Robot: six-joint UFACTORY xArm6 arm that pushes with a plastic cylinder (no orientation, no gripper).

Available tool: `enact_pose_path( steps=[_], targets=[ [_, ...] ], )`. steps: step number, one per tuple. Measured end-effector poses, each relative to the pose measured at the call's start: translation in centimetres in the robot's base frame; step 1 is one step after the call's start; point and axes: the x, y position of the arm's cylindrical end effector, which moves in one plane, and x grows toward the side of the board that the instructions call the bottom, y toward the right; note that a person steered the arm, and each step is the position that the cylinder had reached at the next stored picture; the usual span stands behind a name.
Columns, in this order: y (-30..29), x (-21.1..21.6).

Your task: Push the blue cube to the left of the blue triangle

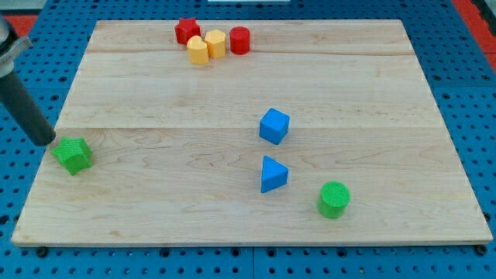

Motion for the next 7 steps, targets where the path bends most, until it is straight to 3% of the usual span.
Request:
enact_pose_path(
  steps=[1, 2, 3, 5, 6, 7],
  targets=[
    [5.7, 1.5],
    [6.9, -0.1],
    [13.3, -5.7],
    [31.8, -7.4],
    [33.7, -6.5],
    [27.4, -3.6]
  ],
)
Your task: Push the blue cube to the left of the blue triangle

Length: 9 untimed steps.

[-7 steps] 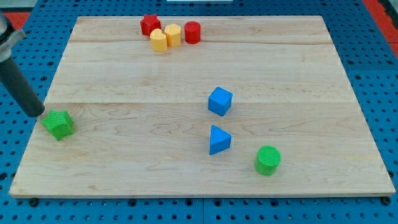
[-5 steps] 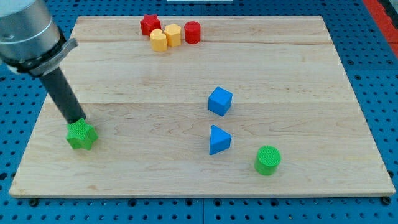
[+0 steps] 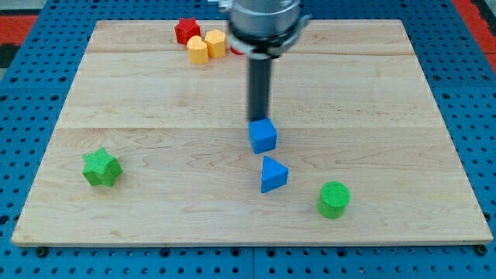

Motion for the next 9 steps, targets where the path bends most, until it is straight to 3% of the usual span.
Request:
enact_pose_path(
  steps=[3, 5, 7, 8, 9],
  targets=[
    [8.0, 1.0],
    [-2.5, 3.9],
    [5.0, 3.1],
    [11.8, 3.8],
    [13.8, 7.6]
  ],
)
